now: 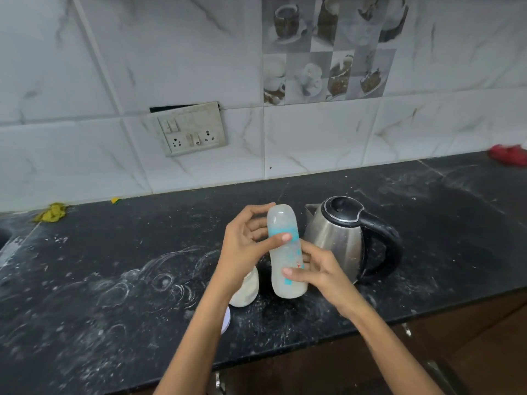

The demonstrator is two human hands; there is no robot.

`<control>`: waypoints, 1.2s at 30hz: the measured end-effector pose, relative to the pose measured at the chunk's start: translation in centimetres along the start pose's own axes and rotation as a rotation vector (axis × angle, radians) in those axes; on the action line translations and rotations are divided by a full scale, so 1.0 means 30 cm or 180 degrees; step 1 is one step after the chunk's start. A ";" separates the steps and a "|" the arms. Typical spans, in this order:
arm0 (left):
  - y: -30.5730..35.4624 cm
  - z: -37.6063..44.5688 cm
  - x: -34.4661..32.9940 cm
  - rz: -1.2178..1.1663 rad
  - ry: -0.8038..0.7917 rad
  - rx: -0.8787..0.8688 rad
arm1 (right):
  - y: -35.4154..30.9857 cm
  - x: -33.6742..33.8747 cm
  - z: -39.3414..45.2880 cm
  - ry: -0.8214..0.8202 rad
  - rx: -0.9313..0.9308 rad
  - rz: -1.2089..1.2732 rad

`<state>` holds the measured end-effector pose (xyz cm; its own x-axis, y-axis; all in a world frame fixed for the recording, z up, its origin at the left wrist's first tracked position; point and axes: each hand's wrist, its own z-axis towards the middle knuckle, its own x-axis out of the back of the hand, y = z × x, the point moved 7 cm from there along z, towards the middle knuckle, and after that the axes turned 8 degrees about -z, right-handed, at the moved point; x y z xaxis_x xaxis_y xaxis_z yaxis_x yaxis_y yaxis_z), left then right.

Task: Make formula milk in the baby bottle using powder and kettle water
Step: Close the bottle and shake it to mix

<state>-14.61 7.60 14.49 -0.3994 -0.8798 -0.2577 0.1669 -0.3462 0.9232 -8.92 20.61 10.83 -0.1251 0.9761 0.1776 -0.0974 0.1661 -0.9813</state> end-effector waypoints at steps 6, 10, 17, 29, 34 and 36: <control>-0.044 -0.003 0.018 -0.0668 -0.0436 0.0592 | 0.026 -0.002 -0.006 -0.0334 -0.0318 0.0242; -0.028 -0.018 0.009 -0.0070 -0.0002 0.0124 | 0.006 0.025 -0.001 0.0425 0.0008 -0.1246; -0.051 -0.025 -0.016 -0.0330 -0.0323 0.0402 | 0.067 0.004 -0.011 -0.0416 -0.0442 0.0012; -0.079 -0.062 -0.030 0.0622 -0.0384 0.0450 | 0.117 0.019 -0.035 -0.0326 -0.0220 0.0131; -0.080 -0.057 -0.021 0.0713 0.0285 0.0394 | 0.063 0.028 -0.031 0.0085 -0.0039 -0.1472; -0.080 -0.053 -0.025 0.0997 0.0446 0.0300 | 0.058 0.023 -0.029 0.0321 -0.0139 -0.2147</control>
<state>-13.27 8.58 12.02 -0.2134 -0.9769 0.0116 0.1751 -0.0266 0.9842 -8.31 21.71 9.18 0.0418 0.6649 0.7457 -0.0815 0.7462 -0.6608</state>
